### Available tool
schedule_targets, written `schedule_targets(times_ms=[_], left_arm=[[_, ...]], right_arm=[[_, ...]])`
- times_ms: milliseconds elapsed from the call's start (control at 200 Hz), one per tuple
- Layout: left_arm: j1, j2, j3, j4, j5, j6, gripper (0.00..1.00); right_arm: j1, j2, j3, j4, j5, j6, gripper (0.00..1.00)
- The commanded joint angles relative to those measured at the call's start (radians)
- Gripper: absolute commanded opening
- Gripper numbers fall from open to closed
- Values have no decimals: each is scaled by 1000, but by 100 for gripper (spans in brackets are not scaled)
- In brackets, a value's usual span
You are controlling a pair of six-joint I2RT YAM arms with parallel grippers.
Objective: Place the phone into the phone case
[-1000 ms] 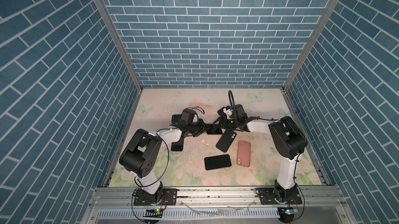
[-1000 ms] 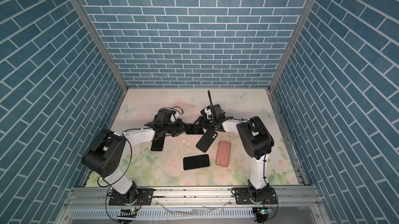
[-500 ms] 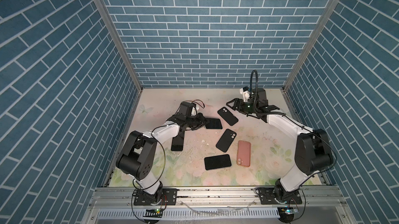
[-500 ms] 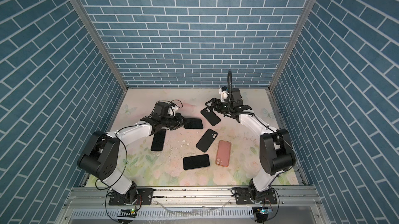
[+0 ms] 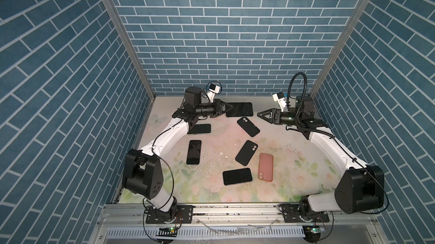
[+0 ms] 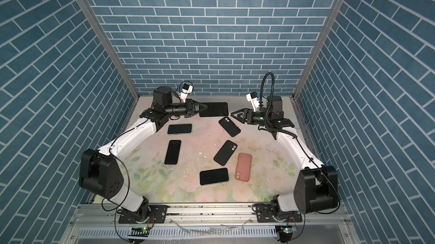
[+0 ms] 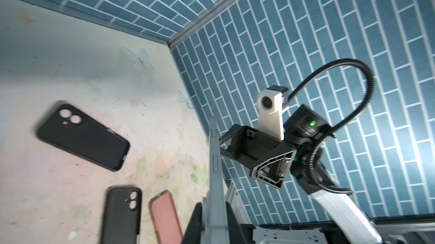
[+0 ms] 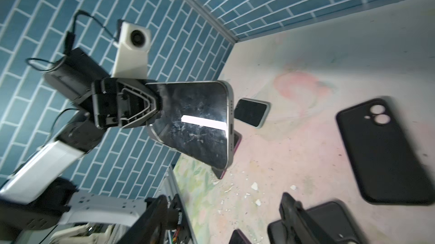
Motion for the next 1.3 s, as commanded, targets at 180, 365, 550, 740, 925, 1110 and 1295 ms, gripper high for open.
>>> schedule_targets(times_ms=[180, 365, 550, 740, 925, 1110, 1295], left_arm=[[-11, 59, 4, 404, 208, -265, 4], [-32, 137, 3, 566, 237, -401, 5], [-38, 214, 17, 727, 266, -538, 5], [-39, 270, 46, 735, 269, -544, 9], [-33, 278, 55, 653, 238, -470, 54], [-11, 208, 142, -21, 36, 48, 72], [-18, 210, 299, -574, -461, 355, 73]], right_arm=[[-2, 49, -33, 495, -268, 358, 68], [0, 86, -40, 702, -298, 512, 49], [-1, 155, -42, 934, -306, 691, 24], [-1, 230, -34, 1077, -308, 806, 0], [-4, 258, -24, 1018, -285, 766, 0], [-19, 197, 38, 410, -152, 319, 0], [-34, 122, 81, -103, 191, 19, 0]])
